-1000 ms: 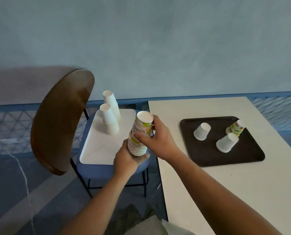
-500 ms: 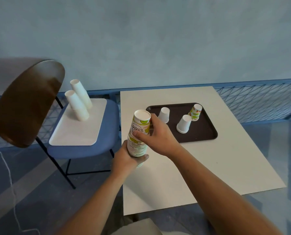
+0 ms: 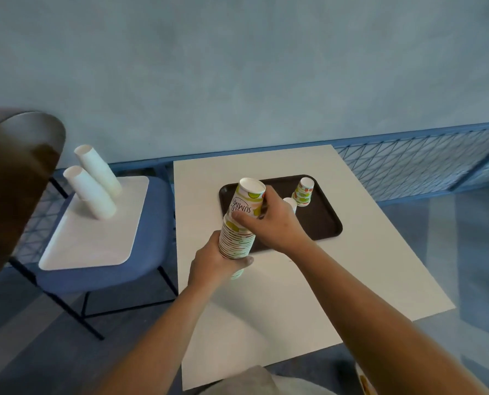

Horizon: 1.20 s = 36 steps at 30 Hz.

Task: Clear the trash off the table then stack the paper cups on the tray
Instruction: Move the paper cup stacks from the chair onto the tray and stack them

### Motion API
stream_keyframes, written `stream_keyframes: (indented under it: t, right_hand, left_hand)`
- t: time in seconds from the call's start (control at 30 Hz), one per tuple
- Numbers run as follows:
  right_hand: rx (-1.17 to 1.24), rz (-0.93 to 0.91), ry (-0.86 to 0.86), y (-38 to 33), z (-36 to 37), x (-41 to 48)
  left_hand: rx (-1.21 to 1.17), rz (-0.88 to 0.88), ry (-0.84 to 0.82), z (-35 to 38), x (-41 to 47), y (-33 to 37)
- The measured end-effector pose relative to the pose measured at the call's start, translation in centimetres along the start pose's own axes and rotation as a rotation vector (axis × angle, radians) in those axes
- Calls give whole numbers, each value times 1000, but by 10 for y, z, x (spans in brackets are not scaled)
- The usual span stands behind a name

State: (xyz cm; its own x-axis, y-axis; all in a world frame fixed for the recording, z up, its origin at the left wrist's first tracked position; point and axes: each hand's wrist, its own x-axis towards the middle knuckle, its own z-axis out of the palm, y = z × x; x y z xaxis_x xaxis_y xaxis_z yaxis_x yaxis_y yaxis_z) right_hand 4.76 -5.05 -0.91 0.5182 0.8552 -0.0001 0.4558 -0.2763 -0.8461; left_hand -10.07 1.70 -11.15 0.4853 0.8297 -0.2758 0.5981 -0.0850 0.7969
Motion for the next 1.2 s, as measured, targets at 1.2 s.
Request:
stream_keyframes:
  t: [1.2]
  right_hand:
    - [-19,-216,-329,118,-197,130]
  left_hand:
    - [-155,-106,33,170,54,138]
